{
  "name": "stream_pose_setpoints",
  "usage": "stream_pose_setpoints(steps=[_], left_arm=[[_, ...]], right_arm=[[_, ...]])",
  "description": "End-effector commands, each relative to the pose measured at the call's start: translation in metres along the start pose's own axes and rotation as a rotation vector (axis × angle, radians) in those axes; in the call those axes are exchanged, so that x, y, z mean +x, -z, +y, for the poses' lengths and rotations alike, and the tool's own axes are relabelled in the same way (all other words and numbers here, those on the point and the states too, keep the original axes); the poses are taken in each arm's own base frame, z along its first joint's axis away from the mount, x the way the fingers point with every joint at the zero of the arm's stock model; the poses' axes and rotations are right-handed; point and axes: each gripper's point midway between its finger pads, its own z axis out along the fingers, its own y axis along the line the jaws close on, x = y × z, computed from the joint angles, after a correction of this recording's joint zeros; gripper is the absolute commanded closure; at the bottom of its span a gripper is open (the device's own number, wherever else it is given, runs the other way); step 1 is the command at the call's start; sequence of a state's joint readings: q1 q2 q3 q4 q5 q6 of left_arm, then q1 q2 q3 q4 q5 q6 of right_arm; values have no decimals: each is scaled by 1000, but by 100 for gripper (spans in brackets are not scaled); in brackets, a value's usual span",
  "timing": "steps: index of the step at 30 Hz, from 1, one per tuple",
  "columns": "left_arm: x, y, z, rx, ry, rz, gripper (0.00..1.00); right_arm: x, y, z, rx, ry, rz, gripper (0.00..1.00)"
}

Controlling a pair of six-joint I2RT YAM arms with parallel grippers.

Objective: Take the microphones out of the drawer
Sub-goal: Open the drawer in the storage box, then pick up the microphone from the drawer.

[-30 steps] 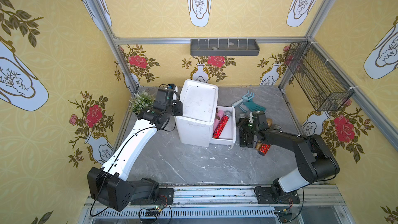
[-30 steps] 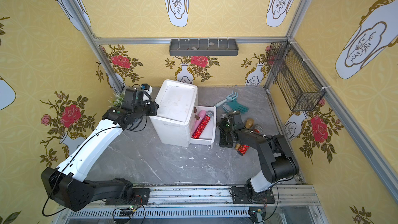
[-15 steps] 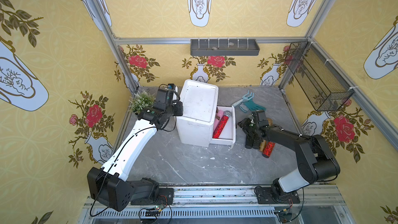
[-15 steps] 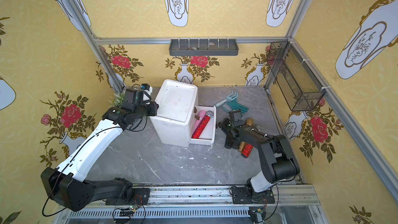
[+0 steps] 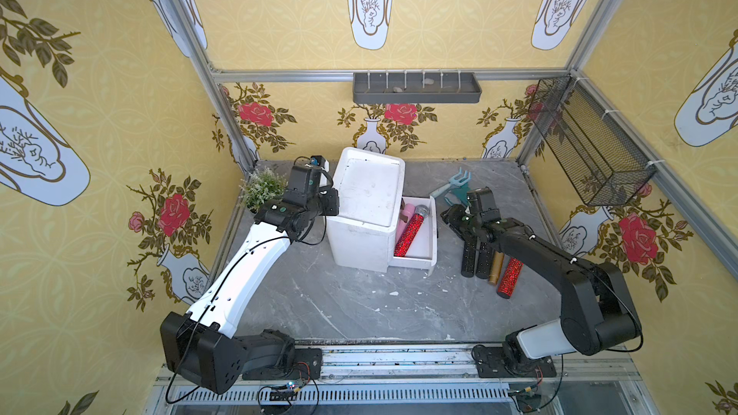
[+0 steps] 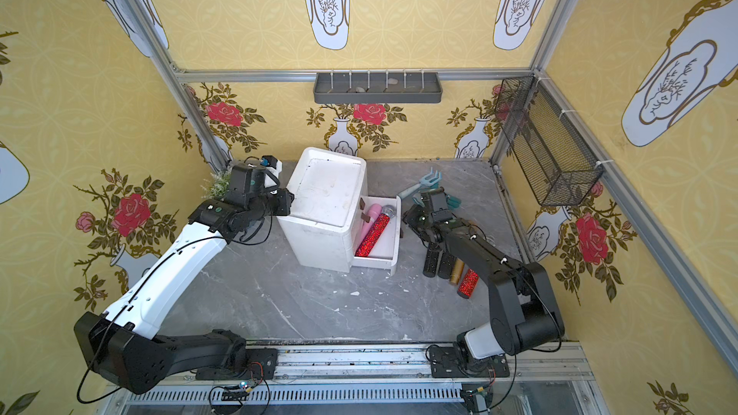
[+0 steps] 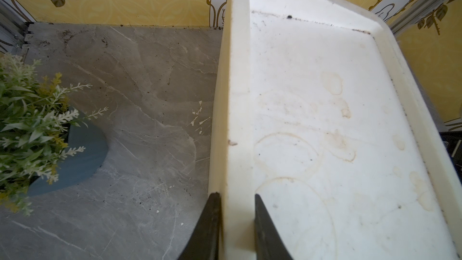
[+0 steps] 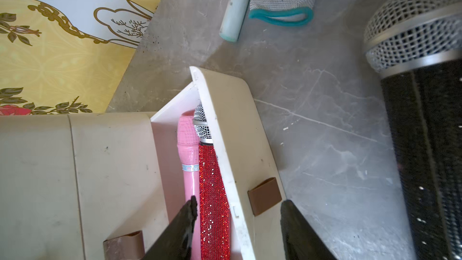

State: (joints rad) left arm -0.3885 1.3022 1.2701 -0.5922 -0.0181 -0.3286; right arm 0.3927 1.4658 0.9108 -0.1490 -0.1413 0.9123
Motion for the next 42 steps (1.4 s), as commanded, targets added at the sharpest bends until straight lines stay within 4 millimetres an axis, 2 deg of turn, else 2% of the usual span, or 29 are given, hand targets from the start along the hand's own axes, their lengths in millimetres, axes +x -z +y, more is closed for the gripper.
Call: stream_pose_setpoints(steps=[1, 9, 14, 19, 23, 26, 34, 42], left_arm=[[31, -7, -7, 50, 15, 119, 100], [31, -8, -7, 51, 15, 110, 100], [31, -8, -7, 53, 17, 105, 100], [31, -6, -6, 50, 13, 95, 100], [31, -4, -5, 48, 9, 89, 100], [31, -4, -5, 49, 10, 86, 100], [32, -6, -6, 60, 18, 81, 100], [33, -6, -7, 63, 23, 81, 100]], right_arm=[[3, 4, 9, 26, 48, 2, 44], [23, -1, 56, 33, 108, 31, 43], [46, -23, 75, 51, 129, 72, 43], [66, -48, 85, 86, 134, 113, 43], [73, -61, 83, 126, 107, 110, 43], [74, -68, 74, 175, 80, 96, 43], [75, -64, 50, 278, 45, 44, 43], [81, -72, 40, 306, 33, 60, 44]])
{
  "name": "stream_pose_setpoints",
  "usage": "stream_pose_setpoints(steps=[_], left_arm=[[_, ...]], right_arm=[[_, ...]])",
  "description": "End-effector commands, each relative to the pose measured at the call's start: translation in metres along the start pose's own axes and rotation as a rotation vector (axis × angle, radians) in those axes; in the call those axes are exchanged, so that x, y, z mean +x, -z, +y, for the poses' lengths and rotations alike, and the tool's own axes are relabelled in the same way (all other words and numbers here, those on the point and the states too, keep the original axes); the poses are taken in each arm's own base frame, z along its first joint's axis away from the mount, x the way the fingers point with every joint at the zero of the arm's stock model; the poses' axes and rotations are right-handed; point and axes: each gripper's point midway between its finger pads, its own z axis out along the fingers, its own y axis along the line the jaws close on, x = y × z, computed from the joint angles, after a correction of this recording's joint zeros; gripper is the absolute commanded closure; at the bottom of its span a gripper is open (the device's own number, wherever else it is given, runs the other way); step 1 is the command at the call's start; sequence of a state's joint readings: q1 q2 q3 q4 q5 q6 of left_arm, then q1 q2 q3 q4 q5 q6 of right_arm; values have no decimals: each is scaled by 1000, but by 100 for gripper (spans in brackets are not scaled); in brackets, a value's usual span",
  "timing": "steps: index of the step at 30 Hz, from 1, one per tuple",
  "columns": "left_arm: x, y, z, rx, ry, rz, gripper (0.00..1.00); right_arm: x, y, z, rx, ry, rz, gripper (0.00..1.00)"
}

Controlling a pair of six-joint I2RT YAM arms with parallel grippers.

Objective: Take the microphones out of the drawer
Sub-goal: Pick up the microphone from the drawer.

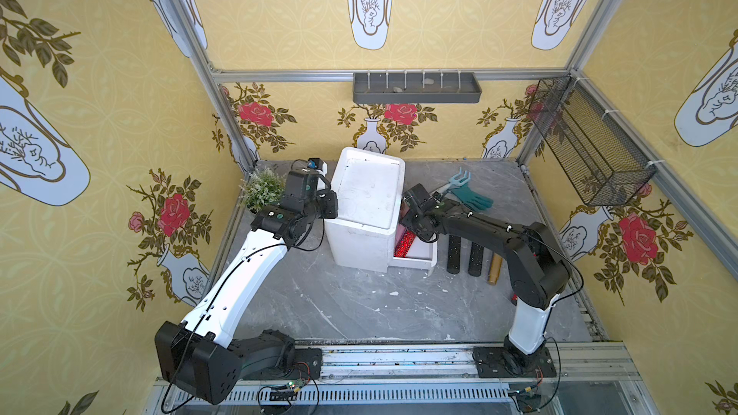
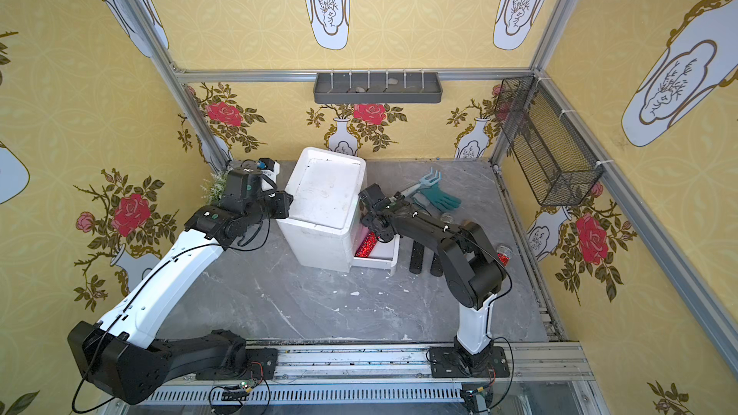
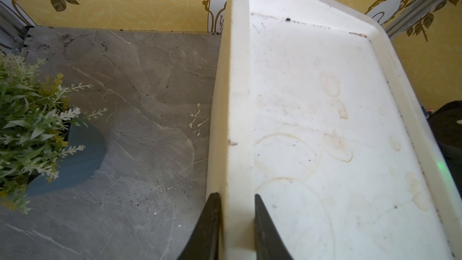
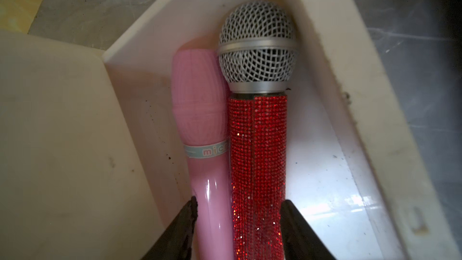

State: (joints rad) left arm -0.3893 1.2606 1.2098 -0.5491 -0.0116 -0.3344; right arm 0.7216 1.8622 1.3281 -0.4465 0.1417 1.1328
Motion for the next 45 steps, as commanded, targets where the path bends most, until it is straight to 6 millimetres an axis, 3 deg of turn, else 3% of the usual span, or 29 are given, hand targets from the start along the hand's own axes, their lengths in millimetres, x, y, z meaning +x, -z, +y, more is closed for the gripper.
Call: stream_pose_setpoints(steps=[1, 24, 33, 45], left_arm=[[27, -8, -7, 50, 21, 103, 100], [27, -8, -7, 48, 23, 104, 100], [27, -9, -7, 44, 21, 113, 100], [29, -8, -3, 23, 17, 130, 100]], right_arm=[[3, -6, -7, 32, -14, 2, 44], [14, -35, -22, 96, -10, 40, 48], [3, -22, -13, 53, 7, -9, 65], [-13, 2, 3, -21, 50, -75, 73]])
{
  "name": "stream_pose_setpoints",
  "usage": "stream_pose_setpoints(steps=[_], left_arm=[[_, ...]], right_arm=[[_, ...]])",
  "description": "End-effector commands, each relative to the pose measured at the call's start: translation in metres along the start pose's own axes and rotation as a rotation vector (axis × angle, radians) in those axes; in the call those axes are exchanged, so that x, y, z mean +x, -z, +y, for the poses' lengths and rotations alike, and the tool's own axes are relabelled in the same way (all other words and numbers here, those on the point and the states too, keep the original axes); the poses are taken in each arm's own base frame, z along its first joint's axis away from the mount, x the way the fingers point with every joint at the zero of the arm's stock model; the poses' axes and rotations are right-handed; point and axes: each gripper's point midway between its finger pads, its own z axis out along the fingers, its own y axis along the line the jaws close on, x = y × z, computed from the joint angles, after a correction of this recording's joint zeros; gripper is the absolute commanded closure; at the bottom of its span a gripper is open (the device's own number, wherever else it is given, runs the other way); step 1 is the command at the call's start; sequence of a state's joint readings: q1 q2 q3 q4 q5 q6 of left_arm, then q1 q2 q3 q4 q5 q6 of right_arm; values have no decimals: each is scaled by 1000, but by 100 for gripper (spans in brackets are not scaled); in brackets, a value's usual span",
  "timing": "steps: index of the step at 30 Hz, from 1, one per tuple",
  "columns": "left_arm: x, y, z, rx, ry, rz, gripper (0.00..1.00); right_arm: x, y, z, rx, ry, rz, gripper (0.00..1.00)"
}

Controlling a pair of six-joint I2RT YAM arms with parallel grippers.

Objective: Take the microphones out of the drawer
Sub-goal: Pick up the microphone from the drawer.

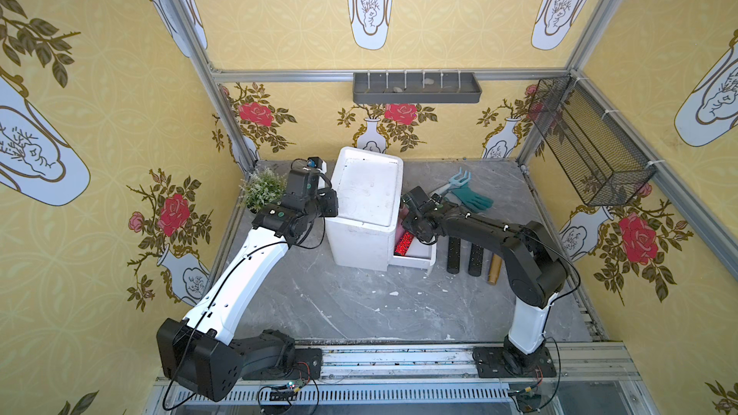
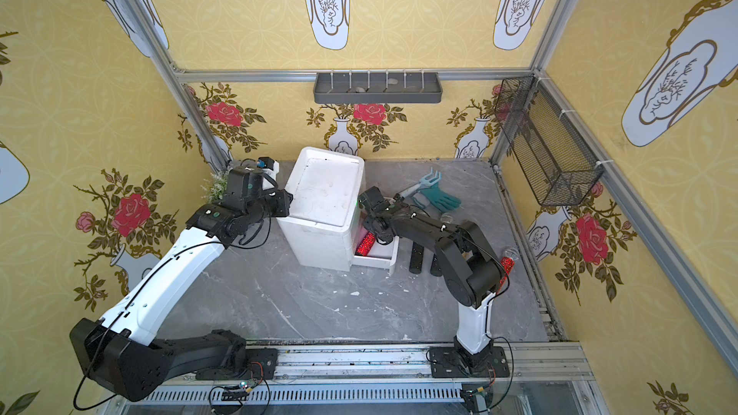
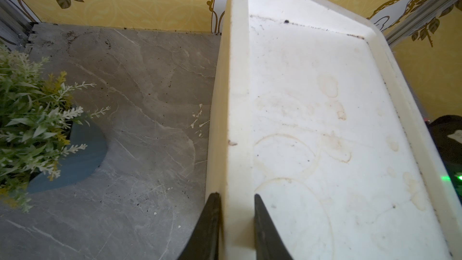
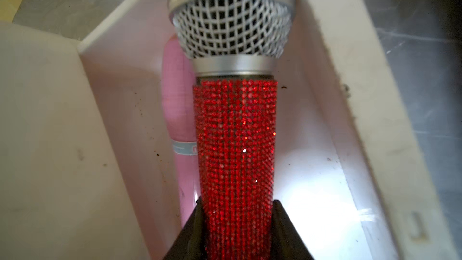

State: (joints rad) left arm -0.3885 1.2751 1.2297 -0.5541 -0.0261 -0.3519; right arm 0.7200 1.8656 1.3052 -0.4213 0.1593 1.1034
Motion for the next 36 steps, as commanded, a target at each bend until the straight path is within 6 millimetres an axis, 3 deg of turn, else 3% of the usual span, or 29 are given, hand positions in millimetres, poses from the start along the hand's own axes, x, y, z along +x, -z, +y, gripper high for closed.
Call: stream_pose_setpoints(steps=[1, 17, 22, 30, 36], left_arm=[[34, -7, -4, 33, 0, 136, 100], [26, -4, -2, 10, -15, 141, 100], [20, -3, -3, 6, -22, 137, 100], [17, -5, -1, -15, -38, 148, 100], [17, -7, 0, -19, -39, 151, 100]], right_arm=[[-14, 9, 10, -33, 26, -68, 73], [-50, 51, 35, -112, 131, -210, 77], [-68, 68, 35, -130, 153, -249, 78], [-91, 94, 11, -149, 173, -268, 78], [-112, 120, -24, -123, 192, -294, 78]])
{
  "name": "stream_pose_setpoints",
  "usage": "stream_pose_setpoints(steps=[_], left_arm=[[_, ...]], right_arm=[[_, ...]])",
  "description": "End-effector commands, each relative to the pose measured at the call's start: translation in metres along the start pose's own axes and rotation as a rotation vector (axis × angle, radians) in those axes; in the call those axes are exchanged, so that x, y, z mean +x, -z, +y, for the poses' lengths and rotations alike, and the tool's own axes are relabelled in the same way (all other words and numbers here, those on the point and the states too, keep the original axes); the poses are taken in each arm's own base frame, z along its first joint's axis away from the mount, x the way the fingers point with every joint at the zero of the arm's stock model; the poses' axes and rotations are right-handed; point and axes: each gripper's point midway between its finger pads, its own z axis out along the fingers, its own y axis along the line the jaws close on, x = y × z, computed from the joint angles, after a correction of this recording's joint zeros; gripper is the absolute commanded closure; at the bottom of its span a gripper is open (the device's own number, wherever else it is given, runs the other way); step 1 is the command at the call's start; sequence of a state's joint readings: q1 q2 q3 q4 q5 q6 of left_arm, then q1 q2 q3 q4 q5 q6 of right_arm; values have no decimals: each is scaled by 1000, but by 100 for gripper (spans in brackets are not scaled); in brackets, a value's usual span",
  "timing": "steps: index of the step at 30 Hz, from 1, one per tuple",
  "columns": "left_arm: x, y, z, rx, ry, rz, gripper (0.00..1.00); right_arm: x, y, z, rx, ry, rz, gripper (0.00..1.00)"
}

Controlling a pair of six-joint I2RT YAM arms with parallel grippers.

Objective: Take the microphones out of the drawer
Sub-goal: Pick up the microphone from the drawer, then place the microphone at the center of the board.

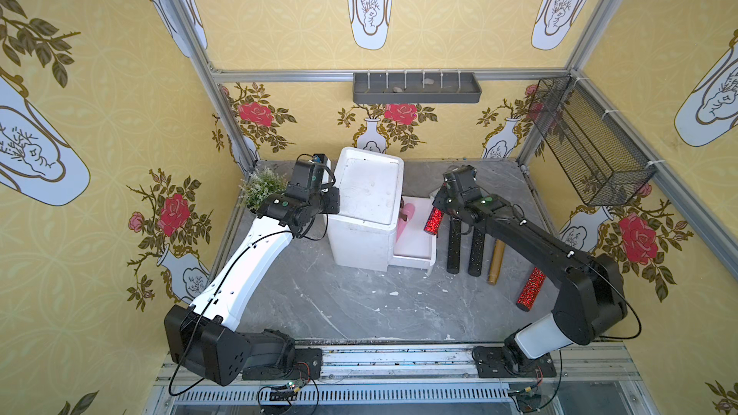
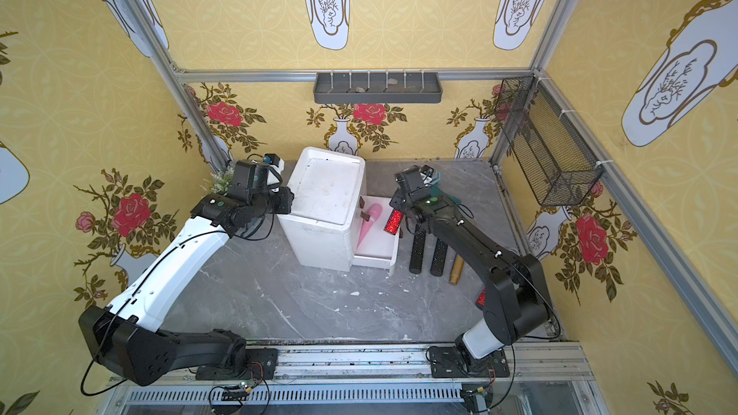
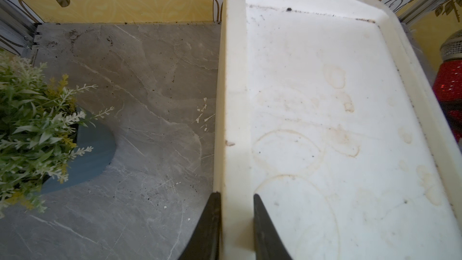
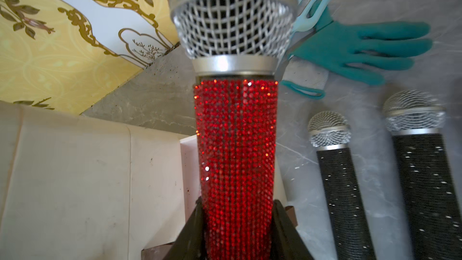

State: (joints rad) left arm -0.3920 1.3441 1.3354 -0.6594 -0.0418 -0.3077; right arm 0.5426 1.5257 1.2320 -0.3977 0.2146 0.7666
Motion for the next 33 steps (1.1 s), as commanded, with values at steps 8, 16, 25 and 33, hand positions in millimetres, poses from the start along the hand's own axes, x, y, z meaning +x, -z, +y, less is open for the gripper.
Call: stream_pose_setpoints(steps=[8, 16, 25, 33], left_arm=[[23, -9, -1, 14, 0, 99, 100], [25, -8, -3, 24, -7, 99, 100], [25, -12, -5, 36, -11, 104, 100], [28, -16, -6, 44, 0, 115, 100]], right_arm=[[-33, 48, -104, 171, -12, -30, 78], [-27, 85, -219, 388, -202, -60, 78], [-8, 103, -294, 444, -342, -86, 77], [-10, 67, -292, 361, -290, -30, 78]])
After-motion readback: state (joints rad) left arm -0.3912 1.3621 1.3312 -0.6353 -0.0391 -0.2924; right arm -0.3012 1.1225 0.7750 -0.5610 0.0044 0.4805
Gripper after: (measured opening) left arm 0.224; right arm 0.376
